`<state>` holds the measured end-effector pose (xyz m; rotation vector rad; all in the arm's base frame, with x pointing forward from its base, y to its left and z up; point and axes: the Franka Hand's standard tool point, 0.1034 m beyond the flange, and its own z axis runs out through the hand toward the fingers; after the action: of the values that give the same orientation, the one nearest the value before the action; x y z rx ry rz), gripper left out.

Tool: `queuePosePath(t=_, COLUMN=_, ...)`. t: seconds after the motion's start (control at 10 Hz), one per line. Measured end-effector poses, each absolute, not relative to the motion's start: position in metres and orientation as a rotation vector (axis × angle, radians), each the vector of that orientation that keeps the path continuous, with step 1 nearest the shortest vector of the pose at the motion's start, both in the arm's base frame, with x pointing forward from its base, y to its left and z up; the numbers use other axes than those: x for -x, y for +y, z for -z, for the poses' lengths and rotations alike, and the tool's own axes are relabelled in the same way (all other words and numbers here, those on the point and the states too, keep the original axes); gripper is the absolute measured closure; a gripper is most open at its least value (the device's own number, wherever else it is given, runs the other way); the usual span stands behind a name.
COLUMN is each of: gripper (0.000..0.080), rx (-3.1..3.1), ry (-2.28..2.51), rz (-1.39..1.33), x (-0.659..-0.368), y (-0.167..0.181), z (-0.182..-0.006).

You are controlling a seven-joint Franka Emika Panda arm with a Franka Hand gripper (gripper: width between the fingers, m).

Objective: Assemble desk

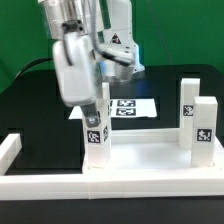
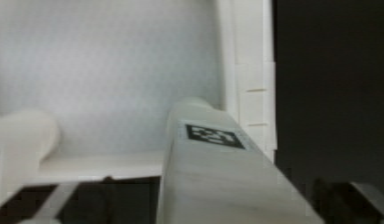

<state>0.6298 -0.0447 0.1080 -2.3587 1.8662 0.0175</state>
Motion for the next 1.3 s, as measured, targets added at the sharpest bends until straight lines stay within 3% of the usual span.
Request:
queuePosePath(t=0.5, gripper=0.0151, rx=2.687, ry=1.383, rz=0.018, x=-0.6270, y=-0.0459, z=-0.1062)
queuePosePath(t=0.8, gripper=0.0151, rx=2.950, ry=0.801, rz=0.068, x=-0.6341, y=-0.0393, z=-0.1113)
queuePosePath(t=1.0, gripper=0.0151, rx=2.933, ry=0.859, rz=0.064, x=-0.6333, y=-0.0404, z=-0.1105)
queuePosePath(t=1.2, gripper=0.0405, rx=2.884, ry=1.007, rz=0.056, x=-0.6328, y=-0.0417, z=-0.1101)
queuePosePath(t=1.3, gripper=0.0405, rx=2.848, ry=1.114, rz=0.040, x=-0.6302, y=-0.0439, z=-0.1090)
